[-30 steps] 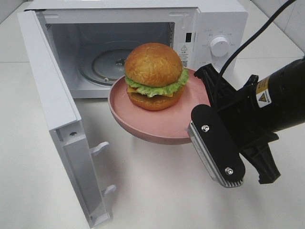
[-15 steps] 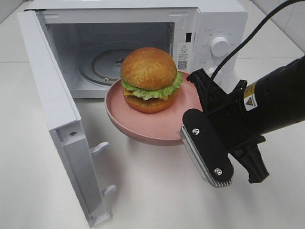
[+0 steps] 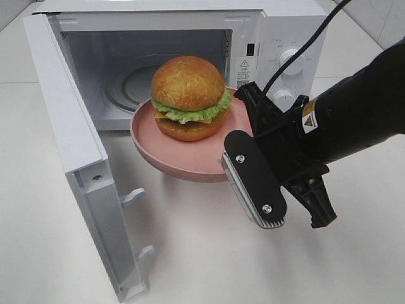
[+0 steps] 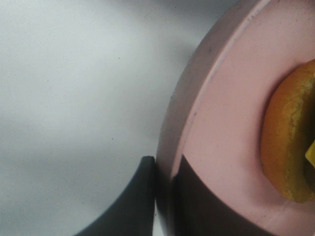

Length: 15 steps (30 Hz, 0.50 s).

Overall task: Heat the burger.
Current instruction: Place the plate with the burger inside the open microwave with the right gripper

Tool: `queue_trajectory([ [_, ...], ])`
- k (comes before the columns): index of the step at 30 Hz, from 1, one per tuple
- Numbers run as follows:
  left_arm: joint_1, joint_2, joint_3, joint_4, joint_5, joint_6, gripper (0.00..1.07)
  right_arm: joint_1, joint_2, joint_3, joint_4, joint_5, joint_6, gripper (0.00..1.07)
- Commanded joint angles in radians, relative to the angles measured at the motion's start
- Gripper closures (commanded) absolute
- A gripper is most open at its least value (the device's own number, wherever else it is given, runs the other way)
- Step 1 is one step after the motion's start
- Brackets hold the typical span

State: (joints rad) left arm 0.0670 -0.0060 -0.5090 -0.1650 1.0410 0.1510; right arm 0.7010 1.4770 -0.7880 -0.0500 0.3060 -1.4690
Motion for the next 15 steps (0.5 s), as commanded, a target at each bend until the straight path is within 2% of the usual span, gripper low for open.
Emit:
queue_trajectory([
  [1,-0.001,-0.016,0.002,-0.006,-0.005,-0.001,0.09,-0.003,0.02,-0.049,-0.002,-0.067,-0.014,1.07],
  [15,-0.001,-0.016,0.002,-0.006,-0.005,-0.001,0.09,-0.002,0.134,-0.151,-0.003,-0.068,-0.009,1.07],
])
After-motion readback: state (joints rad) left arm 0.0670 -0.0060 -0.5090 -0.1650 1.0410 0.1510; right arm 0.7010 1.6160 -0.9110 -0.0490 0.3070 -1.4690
